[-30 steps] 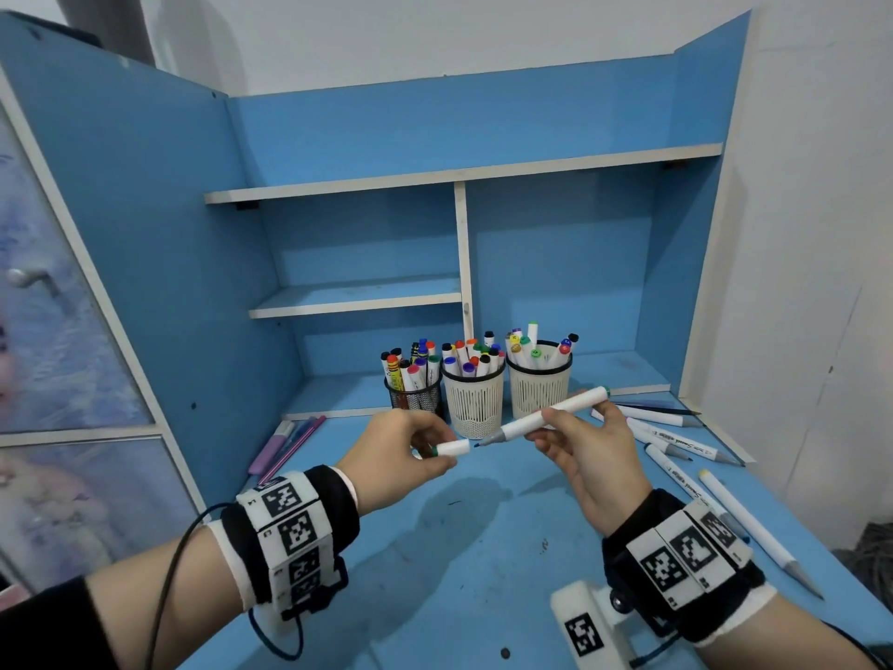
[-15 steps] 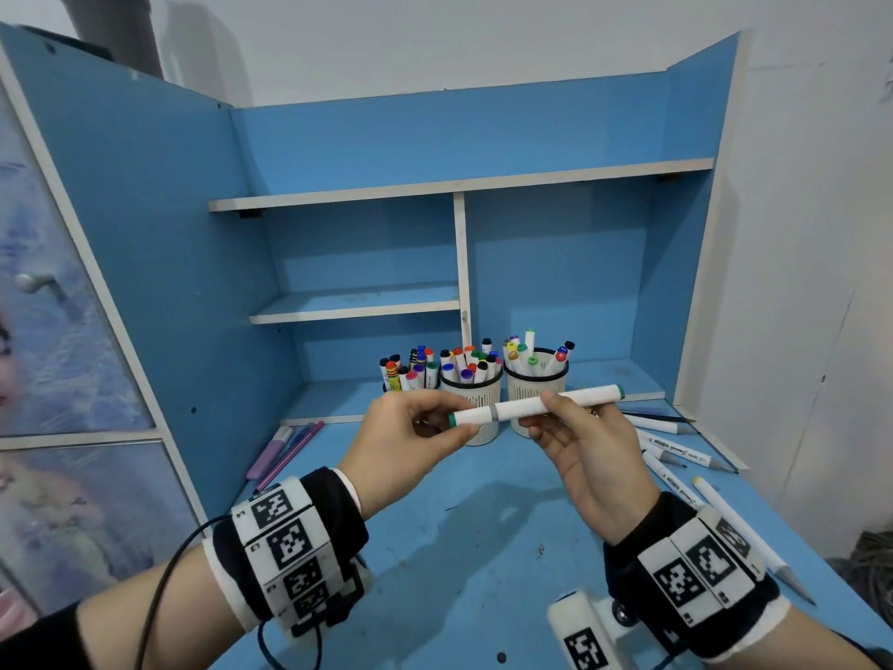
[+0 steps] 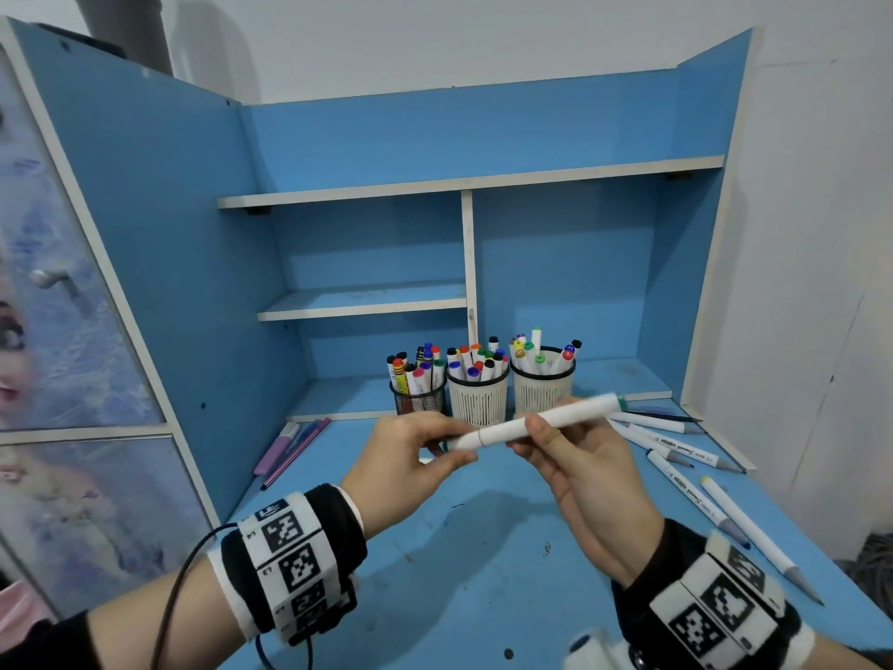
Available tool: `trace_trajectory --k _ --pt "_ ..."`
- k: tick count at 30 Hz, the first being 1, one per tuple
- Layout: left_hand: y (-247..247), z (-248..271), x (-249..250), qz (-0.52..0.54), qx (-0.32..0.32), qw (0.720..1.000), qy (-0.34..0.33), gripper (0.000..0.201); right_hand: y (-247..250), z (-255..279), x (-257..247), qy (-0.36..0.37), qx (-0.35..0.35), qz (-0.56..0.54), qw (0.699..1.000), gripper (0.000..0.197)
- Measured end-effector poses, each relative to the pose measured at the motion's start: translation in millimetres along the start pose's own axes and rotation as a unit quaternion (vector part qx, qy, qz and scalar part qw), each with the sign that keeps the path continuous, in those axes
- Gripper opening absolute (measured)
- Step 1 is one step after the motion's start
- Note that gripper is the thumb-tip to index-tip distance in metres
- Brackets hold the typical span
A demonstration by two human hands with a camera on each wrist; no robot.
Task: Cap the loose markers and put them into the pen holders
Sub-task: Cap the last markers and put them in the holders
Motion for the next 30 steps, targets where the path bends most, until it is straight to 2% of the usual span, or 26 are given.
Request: trace_trajectory --k 1,3,7,9,12,14,17,20,24,28,30 --pt "-6.8 -2.4 1.6 -0.012 -0.034 0.999 0.007 0.022 -1.5 -1.2 -1.7 -0.004 -0.002 0.027 1.000 0.056" --pt "-12.6 -7.6 5.7 0.011 -0.063 0.998 0.016 0.028 -3.6 -4.1 -8.5 -0.005 -0.002 0.062 0.998 0.038" --pt "2.6 -22.2 18.6 0.156 -0.022 0.987 0.022 0.044 -3.5 -8.9 -30.6 0.025 -0.023 0.145 0.989 0.018" --pt "10.3 -32.4 31.0 0.174 -0.016 0.985 -0.003 0.044 -5.6 -10.1 -38.0 0.032 -0.054 0.246 0.967 0.018" --pt "20.4 -51.3 47.2 0.192 -0.025 0.980 -0.034 0.043 -7.6 -12.7 -42.1 0.035 -0.104 0.397 0.911 0.021" --pt "25.6 -63.9 56.5 0.175 -0.040 0.982 -0.054 0.038 -4.4 -14.6 -41.8 0.028 -0.113 0.453 0.884 0.024" --pt "24.7 -76.8 63.2 0.128 -0.070 0.987 -0.063 0.018 1.8 -15.4 -41.1 0.020 -0.112 0.476 0.872 0.025" --pt "16.8 -86.9 59.4 0.110 -0.073 0.990 -0.053 0.011 13.4 -17.0 -42.7 0.013 -0.118 0.499 0.859 0.026" --pt "11.3 -106.0 50.2 0.087 -0.047 0.994 -0.035 0.010 56.8 -28.3 -46.5 -0.021 -0.105 0.582 0.806 0.031" --pt "18.8 -129.1 44.4 0.044 0.008 0.998 -0.038 0.011 113.9 -42.0 -64.6 -0.034 -0.036 0.636 0.770 0.030" --pt "22.8 -142.5 40.1 0.033 0.036 0.998 -0.034 0.012 140.6 -46.3 -72.6 -0.060 -0.011 0.672 0.738 0.027"
Point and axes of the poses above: each hand's wrist, its own z-axis away from the middle knuckle, its own y-axis out of the back of the hand, x = y × z, the point moved 9 cm from there along -z, towards the middle knuckle, and after that the axes turned 7 degrees about -x, right-handed, at the moved point
